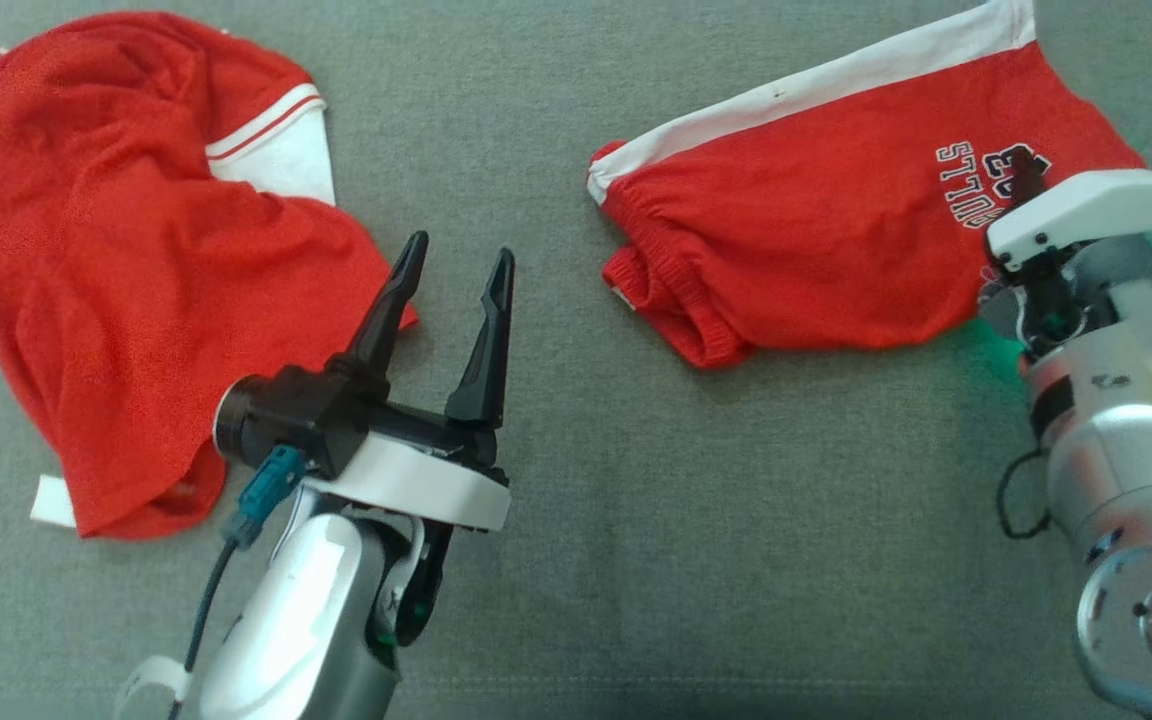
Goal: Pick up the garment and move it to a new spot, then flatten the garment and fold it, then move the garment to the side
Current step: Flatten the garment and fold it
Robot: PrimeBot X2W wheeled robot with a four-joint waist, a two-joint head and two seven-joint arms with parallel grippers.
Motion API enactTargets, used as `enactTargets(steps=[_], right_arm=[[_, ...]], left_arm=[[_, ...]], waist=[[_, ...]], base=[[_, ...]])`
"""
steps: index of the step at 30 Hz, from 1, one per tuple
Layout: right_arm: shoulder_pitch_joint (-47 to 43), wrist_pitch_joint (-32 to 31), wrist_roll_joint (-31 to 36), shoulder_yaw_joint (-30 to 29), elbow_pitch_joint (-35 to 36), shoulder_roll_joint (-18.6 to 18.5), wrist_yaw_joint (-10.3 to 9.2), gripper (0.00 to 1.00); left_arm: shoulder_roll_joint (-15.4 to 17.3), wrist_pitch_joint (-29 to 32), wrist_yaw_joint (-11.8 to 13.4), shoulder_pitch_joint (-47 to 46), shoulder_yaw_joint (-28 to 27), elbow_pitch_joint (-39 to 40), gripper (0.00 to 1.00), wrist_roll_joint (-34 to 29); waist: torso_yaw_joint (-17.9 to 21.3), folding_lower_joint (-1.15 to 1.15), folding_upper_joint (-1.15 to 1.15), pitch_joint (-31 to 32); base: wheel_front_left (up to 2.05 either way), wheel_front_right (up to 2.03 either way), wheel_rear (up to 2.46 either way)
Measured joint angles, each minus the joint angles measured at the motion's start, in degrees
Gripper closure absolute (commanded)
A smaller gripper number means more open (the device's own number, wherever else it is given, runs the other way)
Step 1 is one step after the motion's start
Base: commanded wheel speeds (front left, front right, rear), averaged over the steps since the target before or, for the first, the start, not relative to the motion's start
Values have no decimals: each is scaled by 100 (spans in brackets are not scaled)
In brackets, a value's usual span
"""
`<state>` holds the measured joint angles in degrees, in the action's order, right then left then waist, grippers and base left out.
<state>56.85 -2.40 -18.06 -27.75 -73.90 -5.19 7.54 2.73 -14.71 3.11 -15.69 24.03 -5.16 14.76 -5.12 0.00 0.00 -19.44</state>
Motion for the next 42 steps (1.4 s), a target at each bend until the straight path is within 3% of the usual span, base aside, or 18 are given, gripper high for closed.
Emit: enactTargets(steps=[10, 15, 27, 38, 42], right_arm=[[-625, 1151, -14, -170, -9, 73, 0, 100], [-860, 1439, -60, -281, 97, -148, 0, 100], [-1187, 1611, -14, -604, 288, -444, 0, 100], [-1165, 1621, 270, -521, 370, -364, 0, 100], [-1147, 1653, 525, -153, 603, -194, 0, 100]], left_arm=[[0, 0, 0, 133, -62, -13, 0, 2], [0, 0, 0, 283, -67, -18, 0, 3], [2, 0, 0, 519, -62, -19, 0, 55], [2, 0, 0, 519, -46, -19, 0, 105], [2, 0, 1, 556, -41, -20, 0, 105]], waist=[[325, 0, 0, 330], [438, 0, 0, 494], [430, 0, 0, 783], [262, 0, 0, 873], [221, 0, 0, 940]], base=[[0, 0, 0], [0, 0, 0], [0, 0, 0], [0, 0, 0], [0, 0, 0]])
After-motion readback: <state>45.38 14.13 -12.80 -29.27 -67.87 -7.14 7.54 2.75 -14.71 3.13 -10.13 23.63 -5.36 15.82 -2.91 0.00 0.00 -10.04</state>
